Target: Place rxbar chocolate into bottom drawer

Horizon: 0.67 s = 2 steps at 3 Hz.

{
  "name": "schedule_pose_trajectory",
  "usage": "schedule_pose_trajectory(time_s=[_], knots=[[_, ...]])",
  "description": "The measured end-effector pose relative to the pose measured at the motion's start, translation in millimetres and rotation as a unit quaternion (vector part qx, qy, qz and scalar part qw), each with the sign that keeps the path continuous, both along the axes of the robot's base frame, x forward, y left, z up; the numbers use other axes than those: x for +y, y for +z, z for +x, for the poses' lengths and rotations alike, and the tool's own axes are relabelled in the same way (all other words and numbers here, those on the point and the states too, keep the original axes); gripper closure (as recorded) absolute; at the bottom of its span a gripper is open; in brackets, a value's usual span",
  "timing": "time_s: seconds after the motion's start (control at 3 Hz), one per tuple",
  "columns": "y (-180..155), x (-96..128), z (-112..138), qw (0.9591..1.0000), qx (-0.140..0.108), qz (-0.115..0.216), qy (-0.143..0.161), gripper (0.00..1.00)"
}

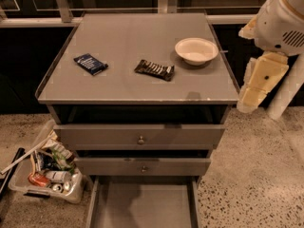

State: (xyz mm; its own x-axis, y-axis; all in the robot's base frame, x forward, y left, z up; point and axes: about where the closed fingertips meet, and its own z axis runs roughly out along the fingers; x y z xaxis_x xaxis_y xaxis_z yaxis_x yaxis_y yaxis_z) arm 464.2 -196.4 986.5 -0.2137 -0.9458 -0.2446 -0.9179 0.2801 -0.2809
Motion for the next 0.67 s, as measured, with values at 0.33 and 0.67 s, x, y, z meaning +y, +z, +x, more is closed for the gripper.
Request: schedule_pose_trajectory(time_s=[0.33,0.67], knots=[[4,13,24,0.9997,-0.013,0.020,0.007,0.00],[7,22,51,0.9980,-0.028,0.054,0.016,0.00]])
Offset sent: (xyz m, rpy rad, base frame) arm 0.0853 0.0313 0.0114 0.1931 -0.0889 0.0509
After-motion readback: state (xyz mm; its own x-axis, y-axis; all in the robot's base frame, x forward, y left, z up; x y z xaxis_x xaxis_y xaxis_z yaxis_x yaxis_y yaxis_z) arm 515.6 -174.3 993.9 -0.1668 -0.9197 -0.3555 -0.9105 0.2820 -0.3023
